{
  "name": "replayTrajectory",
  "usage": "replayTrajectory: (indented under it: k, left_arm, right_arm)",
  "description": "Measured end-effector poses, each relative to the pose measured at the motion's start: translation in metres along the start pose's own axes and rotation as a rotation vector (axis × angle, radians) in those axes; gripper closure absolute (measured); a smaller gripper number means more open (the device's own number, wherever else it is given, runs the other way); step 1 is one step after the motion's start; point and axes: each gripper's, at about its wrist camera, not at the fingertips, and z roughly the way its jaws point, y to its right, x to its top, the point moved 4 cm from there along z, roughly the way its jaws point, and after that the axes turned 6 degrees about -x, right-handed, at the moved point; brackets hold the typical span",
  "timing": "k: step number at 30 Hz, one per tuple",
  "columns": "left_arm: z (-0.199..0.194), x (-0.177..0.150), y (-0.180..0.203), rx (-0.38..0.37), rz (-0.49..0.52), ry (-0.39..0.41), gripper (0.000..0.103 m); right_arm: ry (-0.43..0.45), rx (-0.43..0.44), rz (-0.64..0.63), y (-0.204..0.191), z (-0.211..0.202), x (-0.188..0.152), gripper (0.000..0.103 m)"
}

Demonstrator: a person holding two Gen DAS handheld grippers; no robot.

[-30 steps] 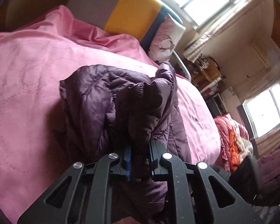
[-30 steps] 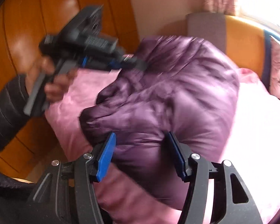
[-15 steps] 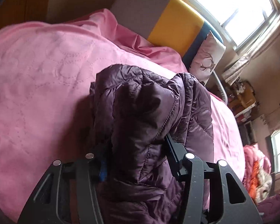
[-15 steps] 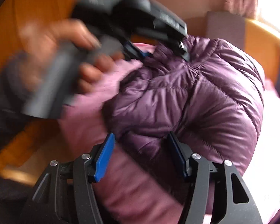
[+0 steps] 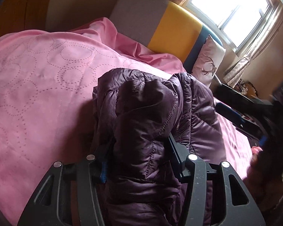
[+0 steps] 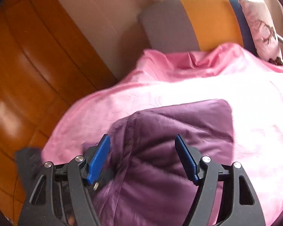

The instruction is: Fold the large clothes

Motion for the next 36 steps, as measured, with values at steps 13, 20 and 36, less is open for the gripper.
replayTrajectory:
  k: [13,20,36]
  left_arm:
    - [0.026,-0.029,-0.046,-0.071,0.029,-0.007,0.052]
    - [0.009,-0.027,-0.046,-0.097,0.058,0.013,0.052]
    - [0.009,-0.045,-0.079,-0.286,-0.172,0.043,0.051]
  right_arm:
    - [-0.12,-0.164,-0.155,-0.008,0.109,-0.037,0.013]
    - [-0.069,0.094,-0.033,0.006,0.027,-0.025,0.002]
    - [-0.226,0.377,0.217,0.08,0.039,-0.091,0.031]
